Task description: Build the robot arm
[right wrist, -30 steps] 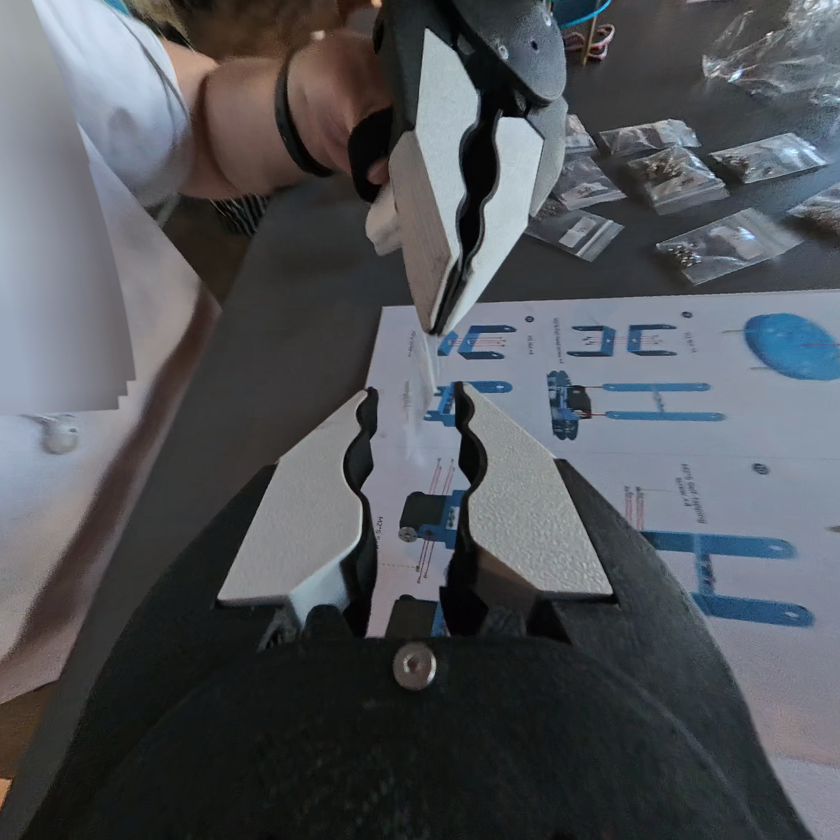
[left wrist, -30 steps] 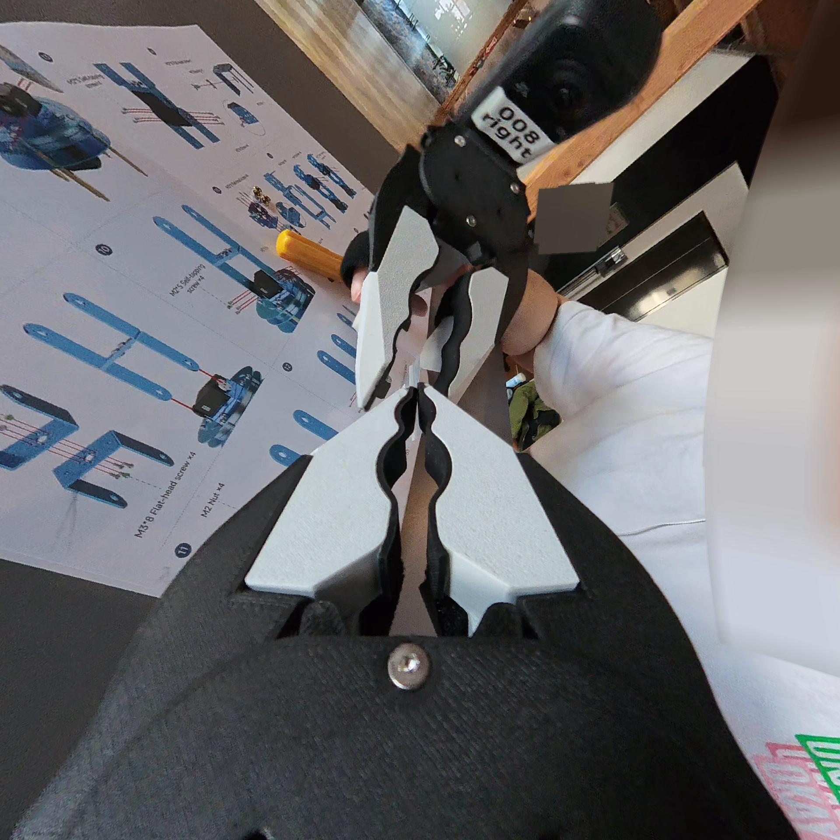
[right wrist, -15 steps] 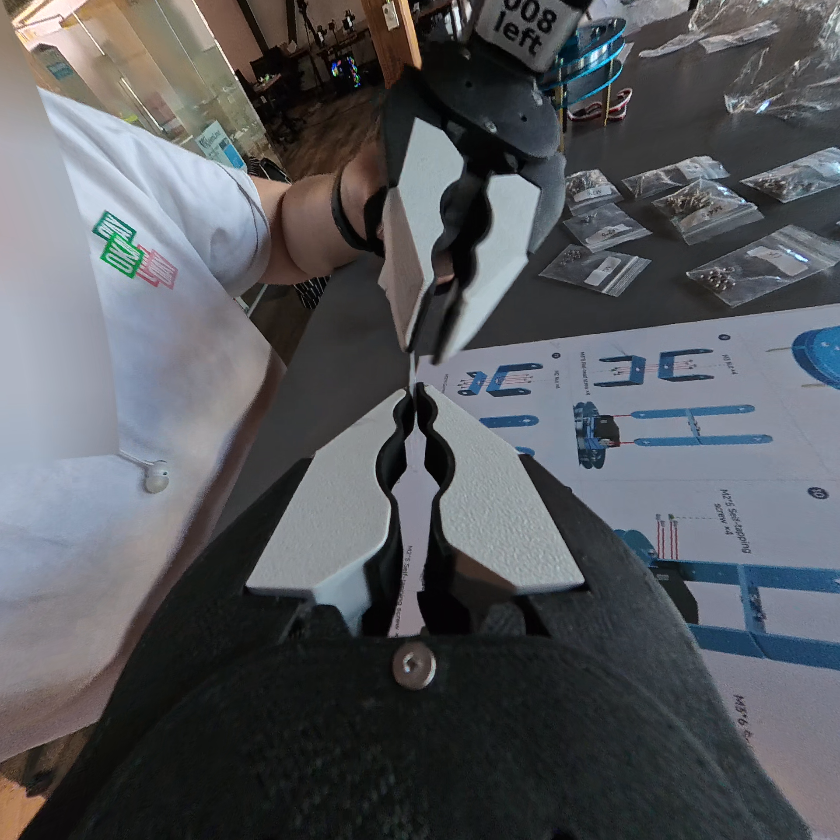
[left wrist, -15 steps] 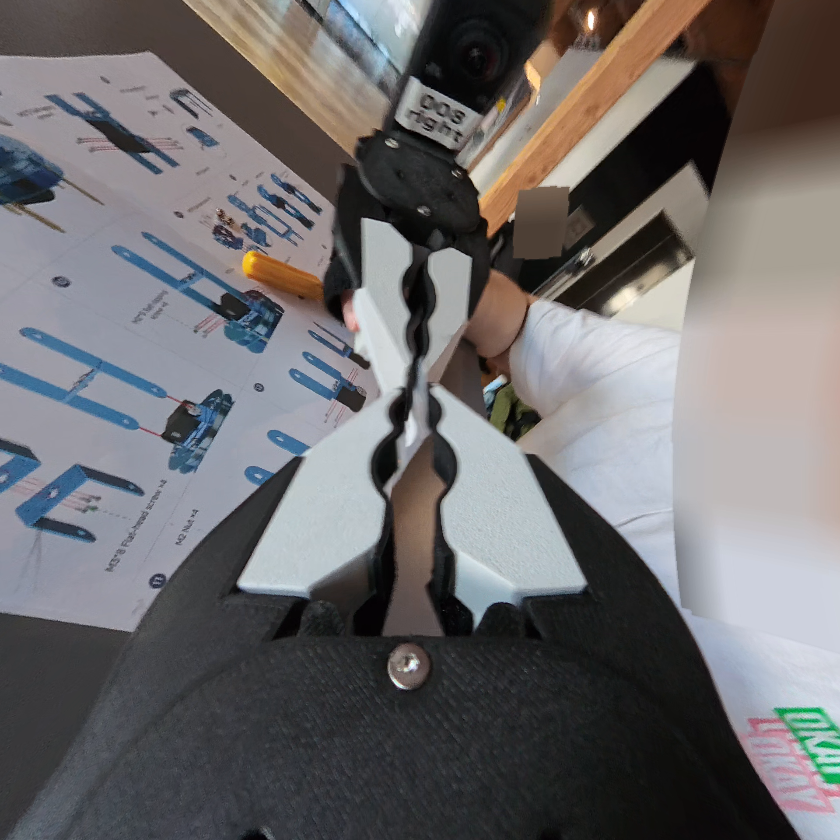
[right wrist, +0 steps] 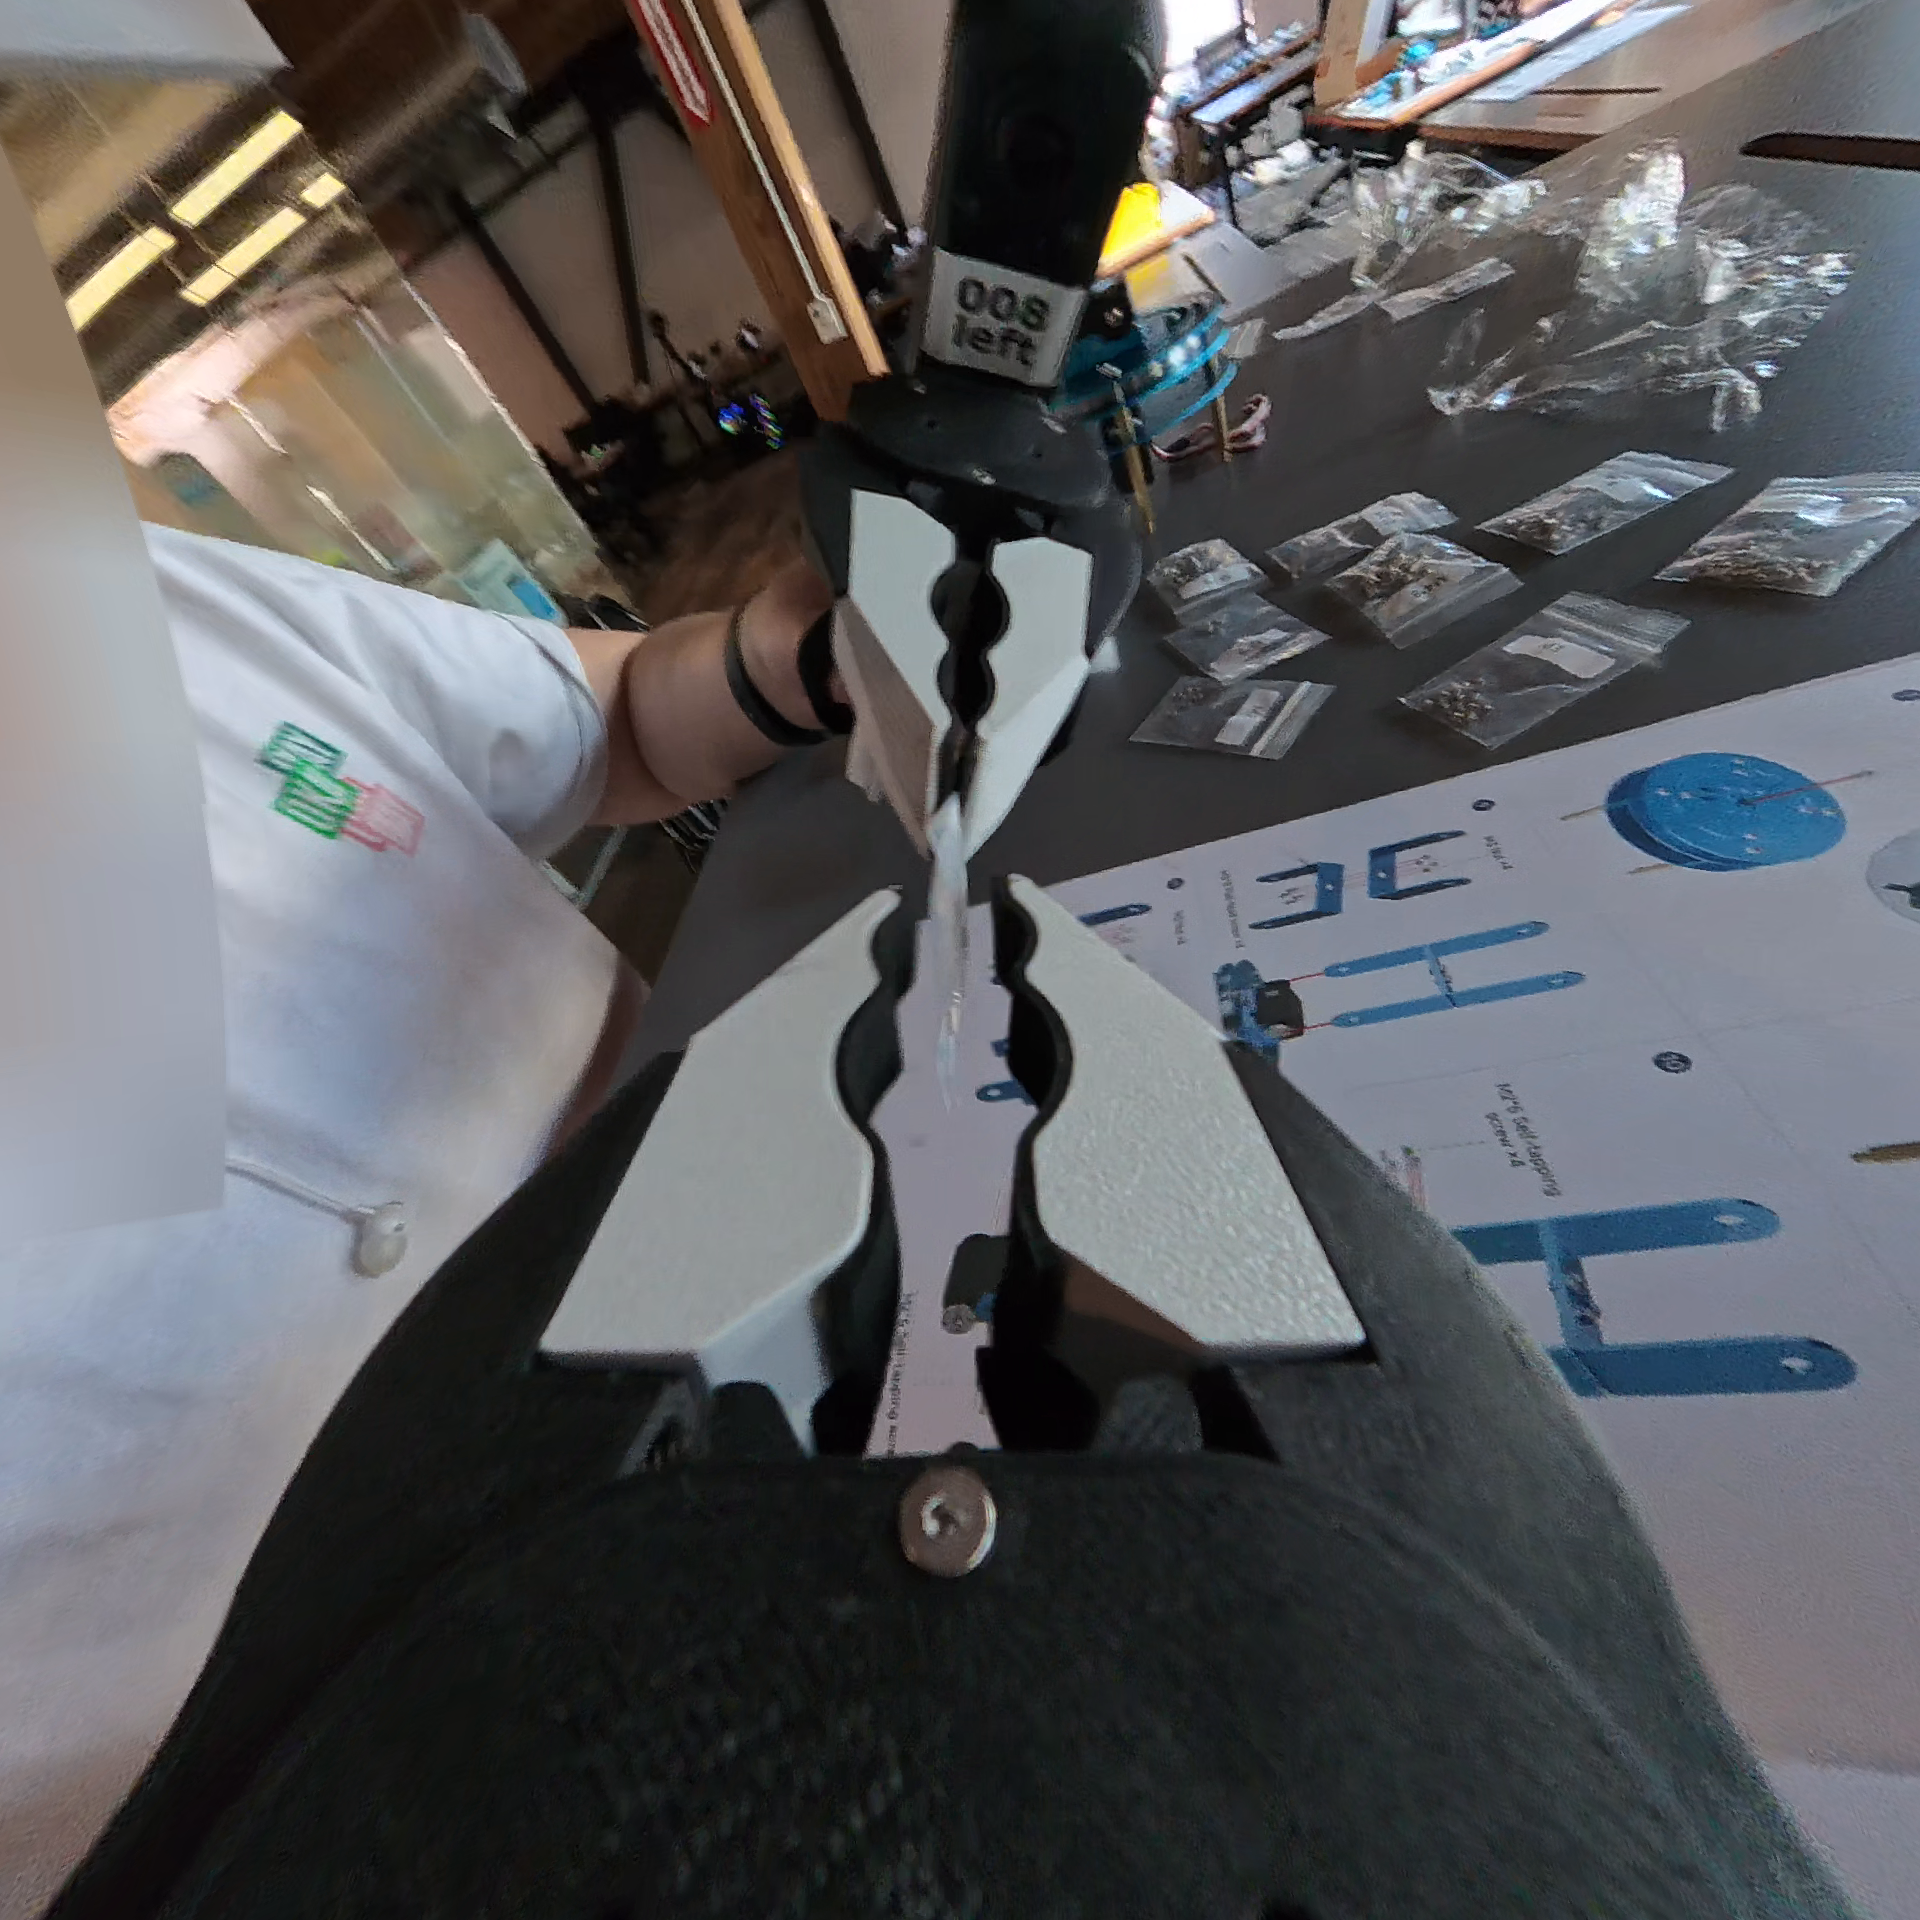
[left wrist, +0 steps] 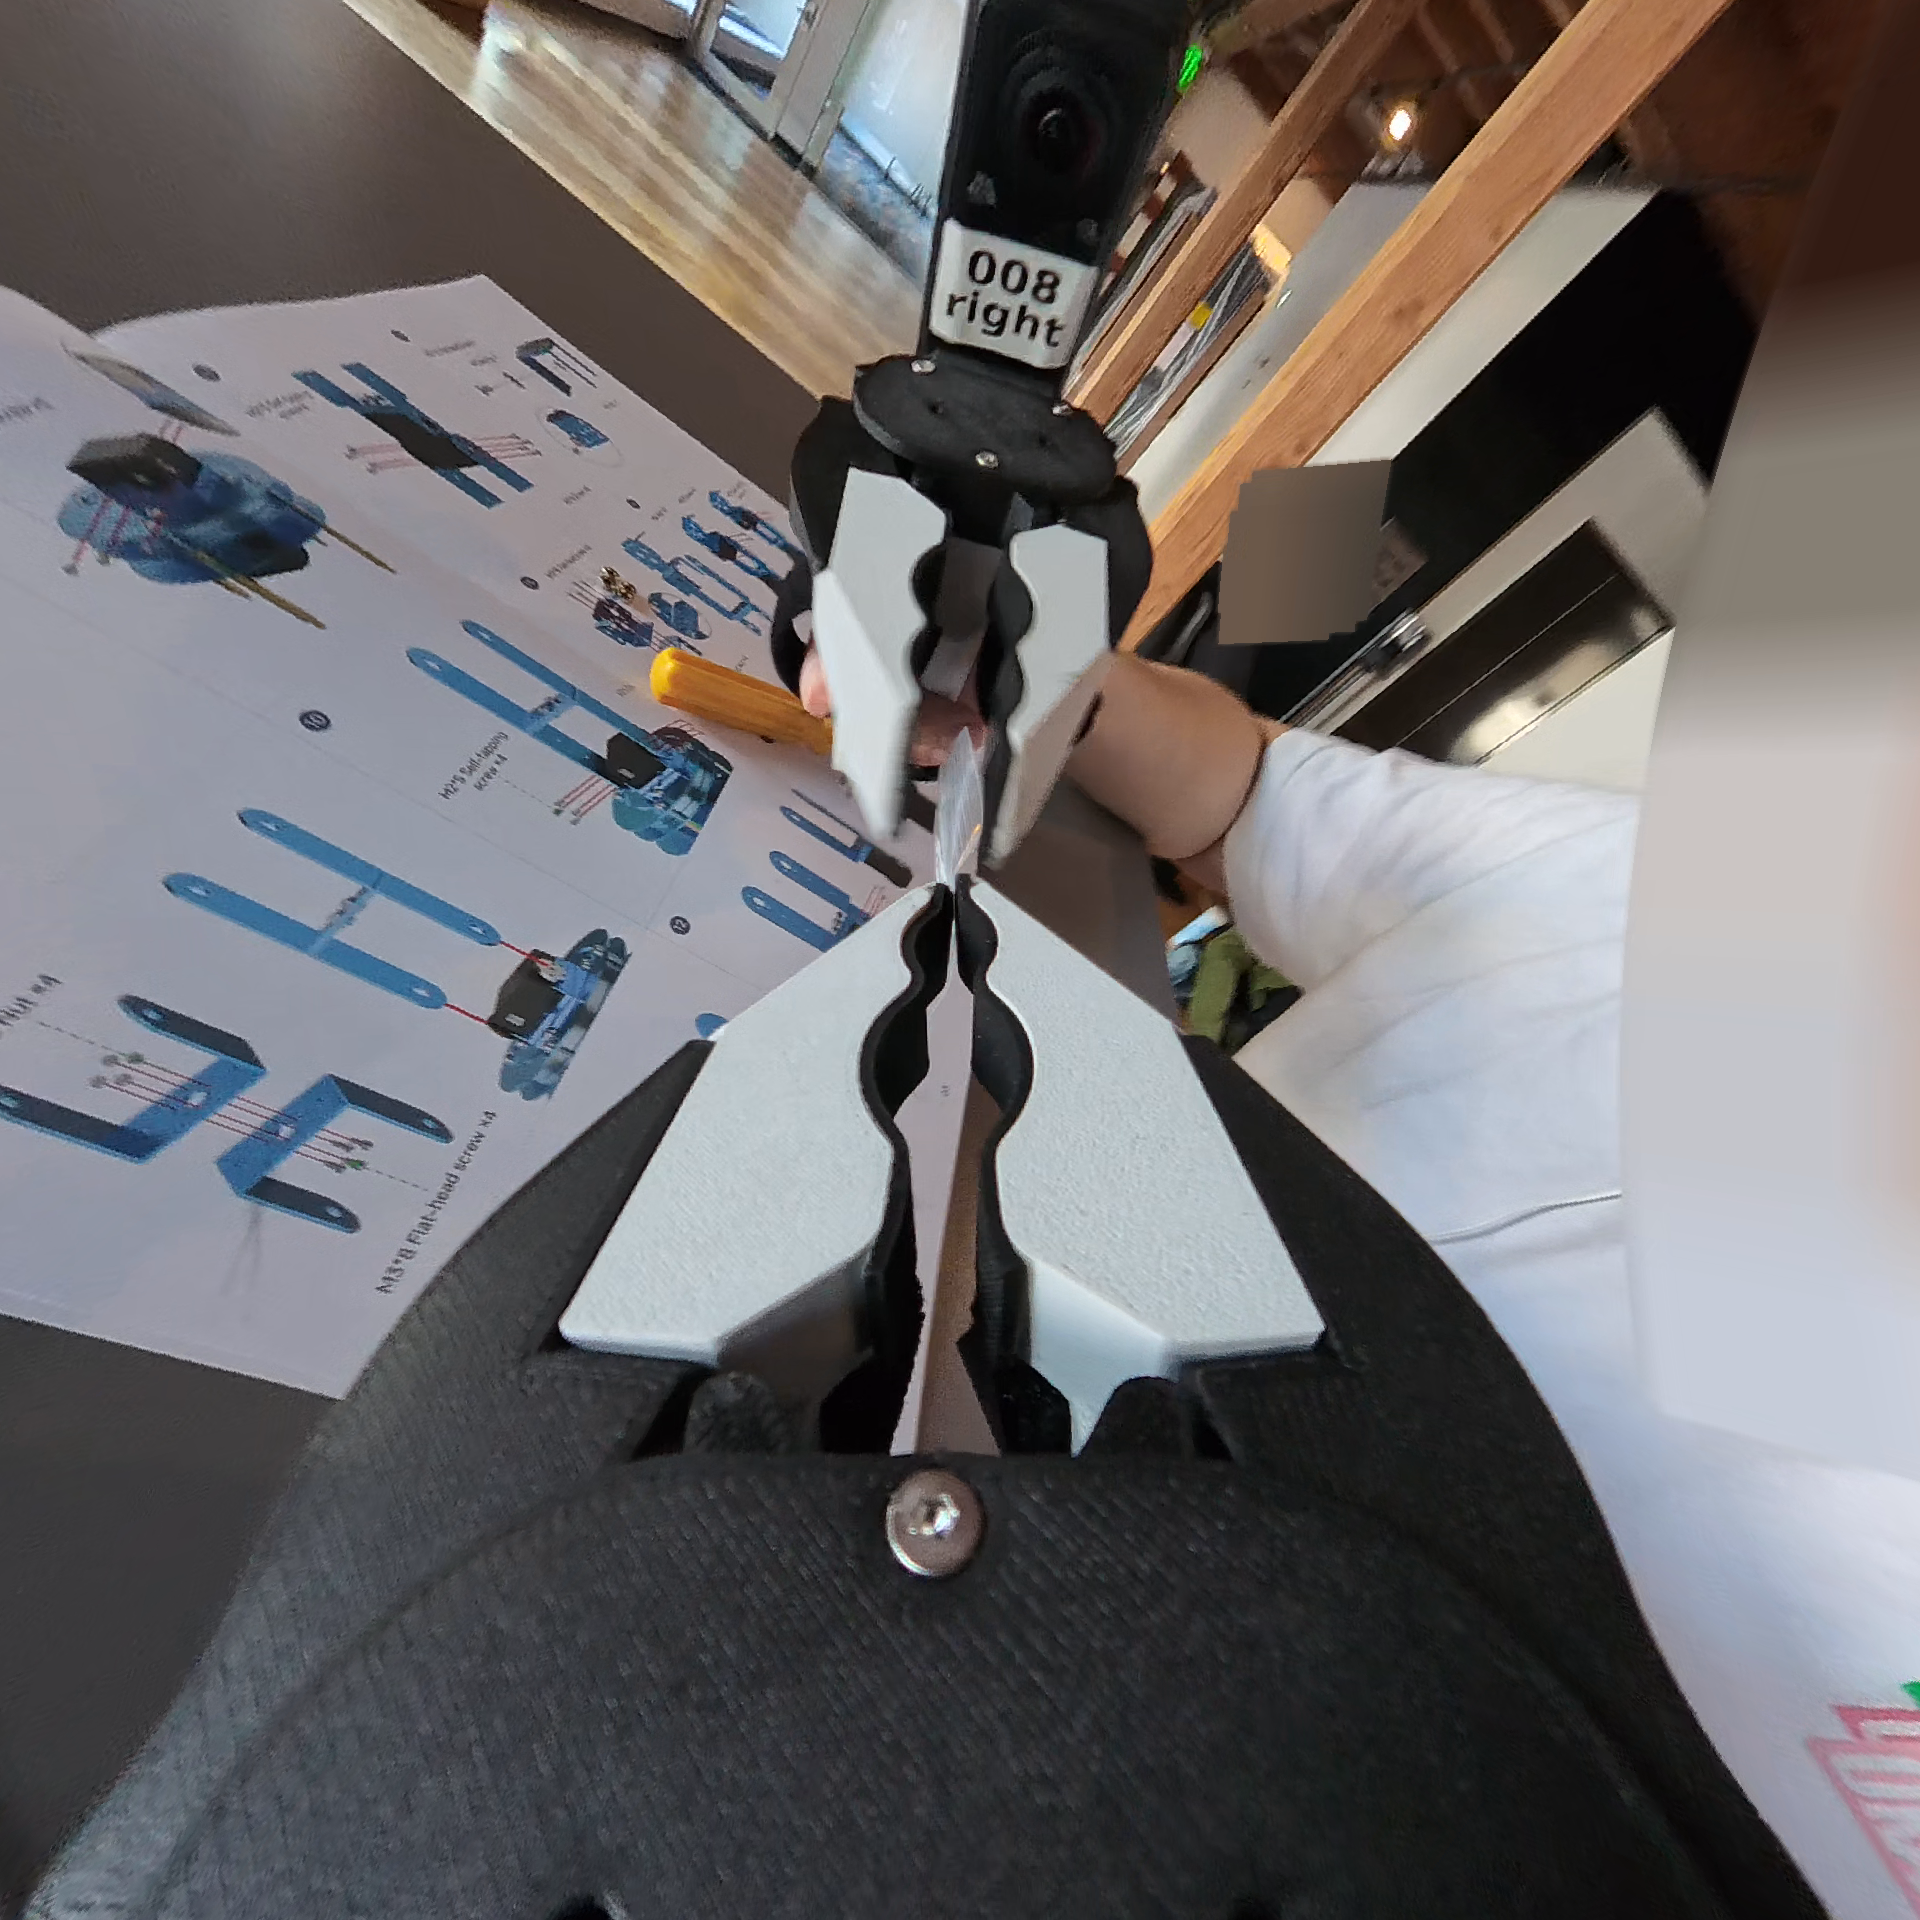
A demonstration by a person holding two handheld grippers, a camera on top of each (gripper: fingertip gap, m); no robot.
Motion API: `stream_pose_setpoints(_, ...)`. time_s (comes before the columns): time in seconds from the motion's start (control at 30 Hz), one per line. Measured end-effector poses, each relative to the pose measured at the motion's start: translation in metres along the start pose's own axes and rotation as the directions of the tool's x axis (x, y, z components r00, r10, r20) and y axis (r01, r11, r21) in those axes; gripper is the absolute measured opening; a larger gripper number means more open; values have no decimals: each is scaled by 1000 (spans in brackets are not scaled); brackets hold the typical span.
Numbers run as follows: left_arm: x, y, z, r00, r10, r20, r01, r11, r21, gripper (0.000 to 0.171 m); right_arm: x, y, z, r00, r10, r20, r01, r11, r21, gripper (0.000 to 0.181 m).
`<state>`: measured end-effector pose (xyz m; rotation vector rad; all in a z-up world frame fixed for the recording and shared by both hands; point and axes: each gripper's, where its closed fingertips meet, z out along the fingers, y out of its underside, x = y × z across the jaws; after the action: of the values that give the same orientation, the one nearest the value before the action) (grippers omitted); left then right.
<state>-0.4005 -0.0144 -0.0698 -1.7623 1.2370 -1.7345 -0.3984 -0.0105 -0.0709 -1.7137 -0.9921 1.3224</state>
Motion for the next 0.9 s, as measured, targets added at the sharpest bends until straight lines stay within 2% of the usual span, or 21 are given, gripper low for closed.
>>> stream_pose_setpoints(0.03,1,-1,0,1000,-13,-12,13,1000,7,0,-4,-3,-1,999,12,33,-12,1000,20,4)
stream_pose_setpoints(0.1,3,-1,-1,999,-28,-31,28,1000,11,0,-3,-7,-2,998,44,43,-46,998,53,0)
stream_pose_setpoints(0.33,7,-4,-1,1000,10,-22,-9,1000,18,0,-5,-9,-2,999,33,33,-35,998,45,0)
stream_pose_setpoints(0.4,7,-6,0,1000,12,-16,-12,999,31,20,-8,-13,-5,1000,8,23,-10,998,58,0)
stream_pose_setpoints(0.43,7,-6,1,999,33,-6,-33,999,29,22,-9,-15,-6,1000,4,20,-5,998,61,0)
stream_pose_setpoints(0.57,7,-10,2,986,155,66,-158,986,47,17,-11,-16,-8,999,11,31,-13,998,66,0)
stream_pose_setpoints(0.67,14,-15,0,983,179,44,-182,979,96,0,-11,-13,-5,999,6,33,-8,999,53,0)
stream_pose_setpoints(0.8,12,-11,1,989,147,26,-149,986,73,0,-9,-14,-4,999,14,33,-16,997,75,0)
stream_pose_setpoints(0.9,13,-4,6,994,110,-7,-109,993,37,9,-8,-13,-3,1000,11,21,-12,998,64,0)
